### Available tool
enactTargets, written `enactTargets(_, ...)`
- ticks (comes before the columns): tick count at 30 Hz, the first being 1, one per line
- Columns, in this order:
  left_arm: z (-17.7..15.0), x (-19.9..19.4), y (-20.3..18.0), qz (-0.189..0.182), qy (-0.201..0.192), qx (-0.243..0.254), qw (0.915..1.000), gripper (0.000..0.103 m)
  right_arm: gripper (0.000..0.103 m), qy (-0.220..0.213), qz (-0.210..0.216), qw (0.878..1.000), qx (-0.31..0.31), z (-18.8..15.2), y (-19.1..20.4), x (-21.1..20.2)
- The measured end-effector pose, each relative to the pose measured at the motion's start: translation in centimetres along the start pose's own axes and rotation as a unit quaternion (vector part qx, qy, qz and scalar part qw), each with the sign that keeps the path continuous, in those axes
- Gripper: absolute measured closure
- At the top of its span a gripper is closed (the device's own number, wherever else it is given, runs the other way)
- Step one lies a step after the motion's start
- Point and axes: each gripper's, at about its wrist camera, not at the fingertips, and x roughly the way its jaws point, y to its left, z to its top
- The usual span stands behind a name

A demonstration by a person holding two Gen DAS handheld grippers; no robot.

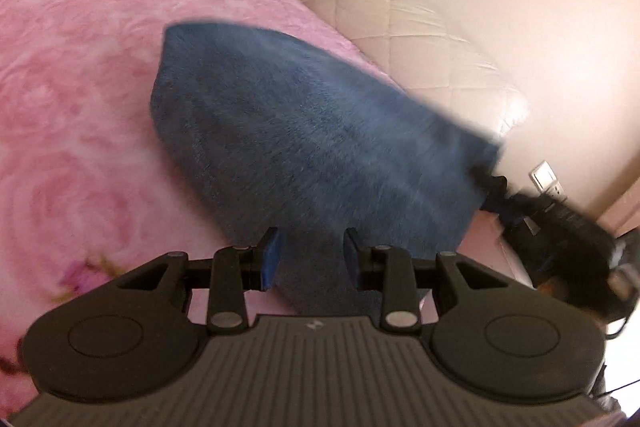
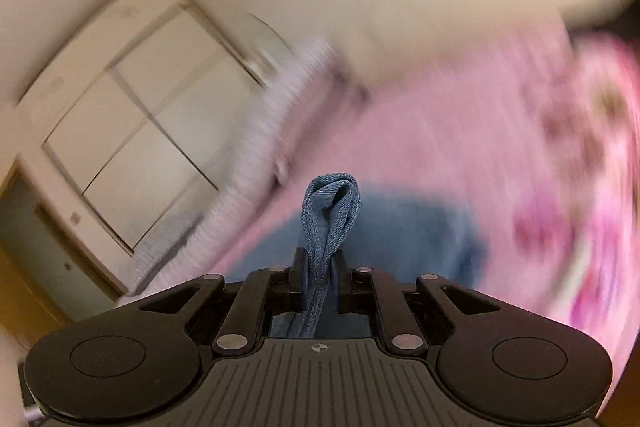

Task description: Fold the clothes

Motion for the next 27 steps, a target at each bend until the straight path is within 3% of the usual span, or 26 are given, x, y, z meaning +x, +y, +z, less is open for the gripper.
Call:
enactTargets(3,0.1,1.6,-1.1,-0.01,0.017,0.015,0.9997,0.074,0.094,0.005,-0.044,0.999,-0.007,0.4,-1.2,0.5)
enactTargets(6,-0.2,2.9,-1.3,-0.007,0.034,0.017,0.9992,0.075,0.094,0.067,-0.099,0.988,0.101,-1.7,-6.4,1.6)
enactTargets(9,0.0,2.5,-0.5,-0.009,0.032,0.01,0.9994,0.074,0.093,0.074,-0.093,0.975,0.19,-2.9,-9.7,1.8)
enactTargets(12,0.9,1.5,1.1,0.017,0.021,-0.012,0.9996,0.073,0.086,0.078,-0.088,0.965,0.233,-2.4,-10.1,1.8)
enactTargets(14,1.5,0.7,2.4,0.026,0.01,-0.041,0.9987,0.069,0.057,0.079,-0.086,0.957,0.264,-2.1,-10.4,1.7)
enactTargets(19,3.0,1.3,5.9,0.006,-0.01,-0.134,0.9909,0.06,0.038,0.077,-0.06,0.931,0.352,-4.7,-10.6,-1.3)
enactTargets(21,3.2,2.4,7.2,-0.002,-0.009,-0.174,0.9846,0.06,0.037,0.086,-0.053,0.926,0.363,-5.3,-10.9,-0.7)
enactTargets(24,3.1,4.2,8.8,-0.009,-0.007,-0.226,0.9742,0.06,0.036,0.073,-0.058,0.933,0.348,-5.2,-10.4,0.4)
enactTargets(25,3.1,4.3,8.9,-0.012,-0.01,-0.225,0.9743,0.06,0.036,0.072,-0.06,0.936,0.34,-5.1,-10.3,0.9)
enactTargets(26,3.0,4.4,8.9,-0.015,-0.012,-0.224,0.9744,0.06,0.043,0.082,-0.07,0.938,0.329,-4.8,-10.1,1.7)
enactTargets(27,3.0,4.6,8.9,-0.019,-0.015,-0.223,0.9746,0.061,0.06,0.097,-0.078,0.941,0.315,-4.3,-9.9,2.7)
